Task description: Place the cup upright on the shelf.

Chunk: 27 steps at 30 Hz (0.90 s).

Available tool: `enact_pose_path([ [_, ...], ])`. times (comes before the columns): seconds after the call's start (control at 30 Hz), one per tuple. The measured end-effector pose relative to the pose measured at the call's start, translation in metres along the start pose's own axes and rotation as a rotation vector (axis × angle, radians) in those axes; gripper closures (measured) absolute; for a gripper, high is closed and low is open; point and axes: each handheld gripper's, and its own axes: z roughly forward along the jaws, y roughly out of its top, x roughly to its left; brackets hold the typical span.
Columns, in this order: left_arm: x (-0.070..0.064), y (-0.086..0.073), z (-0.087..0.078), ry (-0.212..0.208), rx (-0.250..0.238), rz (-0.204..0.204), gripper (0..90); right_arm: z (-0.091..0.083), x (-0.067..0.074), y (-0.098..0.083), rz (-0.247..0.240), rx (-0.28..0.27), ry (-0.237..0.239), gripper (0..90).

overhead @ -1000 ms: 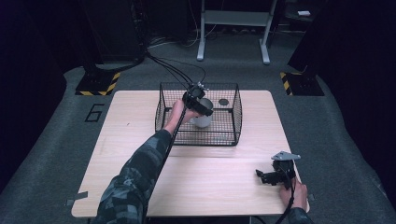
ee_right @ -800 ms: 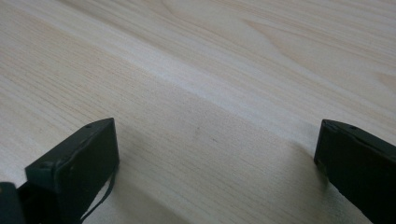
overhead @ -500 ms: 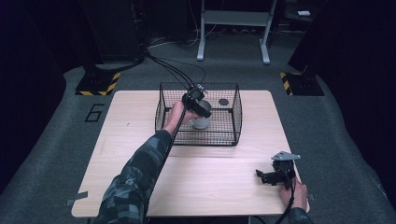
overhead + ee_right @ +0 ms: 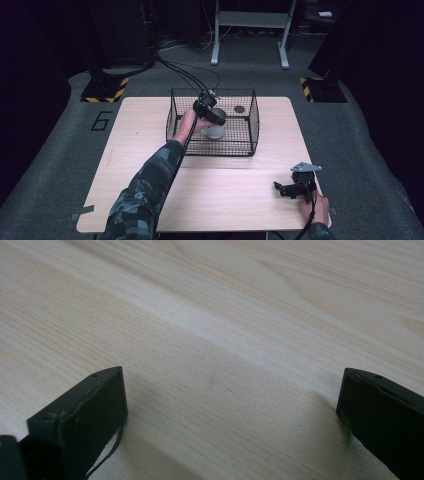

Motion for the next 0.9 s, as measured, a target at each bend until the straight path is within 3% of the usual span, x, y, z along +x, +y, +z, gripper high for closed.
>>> enact_pose_path([
  [0.27, -0.001, 0.005, -0.02, -0.007, -0.03, 0.001, 0.0, 0.0, 0.0, 0.0, 0.0, 0.0, 0.0, 0.0],
  [0.4, -0.003, 0.006, -0.039, -0.015, -0.048, -0.001, 0.0, 0.0, 0.0, 0.0, -0.006, 0.001, 0.001, 0.0],
  [0.83, -0.023, -0.005, -0.095, -0.027, -0.083, 0.068, 0.2, 0.0, 0.0, 0.0, -0.007, 0.001, 0.0, 0.0],
  [0.9, -0.03, -0.011, -0.108, -0.011, -0.088, 0.092, 0.2, 0.0, 0.0, 0.0, -0.007, 0.001, 0.0, 0.0],
])
